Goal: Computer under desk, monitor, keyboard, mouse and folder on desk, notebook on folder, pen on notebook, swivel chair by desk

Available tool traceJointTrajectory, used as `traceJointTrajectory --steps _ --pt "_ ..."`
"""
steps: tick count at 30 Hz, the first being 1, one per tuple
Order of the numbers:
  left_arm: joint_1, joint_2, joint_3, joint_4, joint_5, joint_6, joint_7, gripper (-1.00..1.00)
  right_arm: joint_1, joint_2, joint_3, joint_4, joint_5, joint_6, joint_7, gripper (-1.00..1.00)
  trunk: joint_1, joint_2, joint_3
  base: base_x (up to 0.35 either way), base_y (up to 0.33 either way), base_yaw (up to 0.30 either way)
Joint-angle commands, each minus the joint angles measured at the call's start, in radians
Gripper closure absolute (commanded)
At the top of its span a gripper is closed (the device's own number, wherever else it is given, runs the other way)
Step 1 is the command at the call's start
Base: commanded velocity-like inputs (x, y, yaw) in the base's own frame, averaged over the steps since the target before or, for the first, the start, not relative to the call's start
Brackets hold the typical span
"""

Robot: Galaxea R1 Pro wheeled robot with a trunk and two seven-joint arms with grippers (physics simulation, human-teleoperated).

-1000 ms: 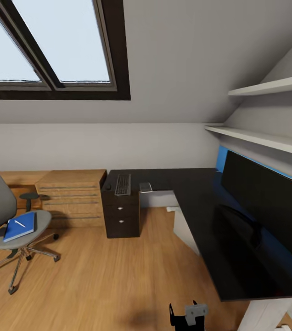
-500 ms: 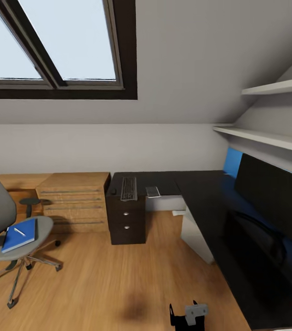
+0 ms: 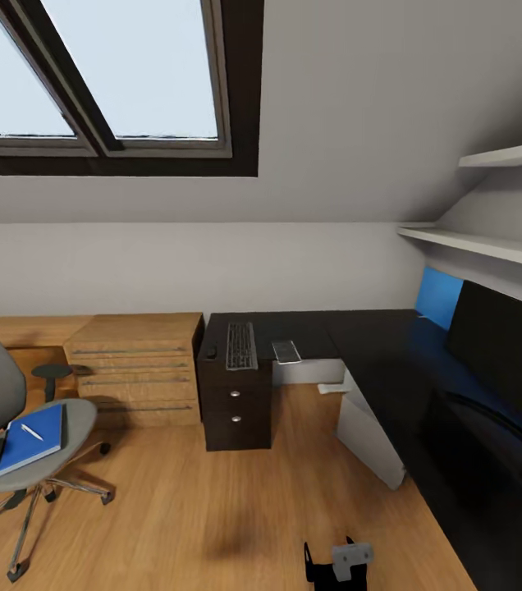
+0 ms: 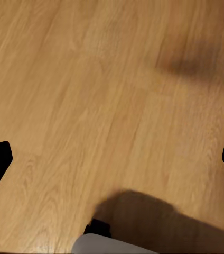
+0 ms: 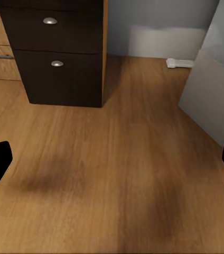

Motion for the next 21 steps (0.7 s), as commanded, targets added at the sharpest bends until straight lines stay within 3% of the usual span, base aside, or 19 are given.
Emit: traceJointTrajectory --steps 1,9,14,18,19,21 --pt "0.0 0.002 -0.008 -0.001 0.01 -0.004 0.009 -1.0 -0.001 0.0 0.009 0.001 -0.004 -0.002 -0.006 -1.0 0.001 -0.001 -0.001 0.327 0.01 0.0" --pt "0.0 0.003 -0.008 -0.002 0.009 -0.005 0.009 -1.0 -0.001 0.002 0.009 -0.005 -0.005 -0.008 -0.005 -1.0 0.001 -0.001 -0.001 0.33 0.002 0.0" --pt "0.0 0.007 -0.007 -0.004 0.009 -0.006 0.011 -1.0 -0.002 0.003 0.008 -0.077 -0.005 0.01 -0.008 -1.0 0.001 -0.001 -0.001 0.329 0.112 0.0" --pt "0.0 0.009 -0.007 -0.004 0.009 -0.005 0.011 -1.0 -0.004 0.001 0.001 -0.189 -0.008 0.108 -0.008 -1.0 0.001 -0.001 -0.001 0.318 0.176 0.0" --pt "0.0 0.009 -0.006 -0.004 0.009 -0.005 0.011 -1.0 -0.007 0.002 -0.012 -0.253 -0.027 0.19 -0.005 -1.0 0.001 -0.001 -0.001 0.308 0.199 0.0" --pt "0.0 0.01 -0.006 -0.004 0.009 -0.005 0.011 -1.0 -0.008 0.003 -0.03 -0.321 -0.063 0.264 -0.001 -1.0 0.001 -0.001 -0.001 0.306 0.203 0.0"
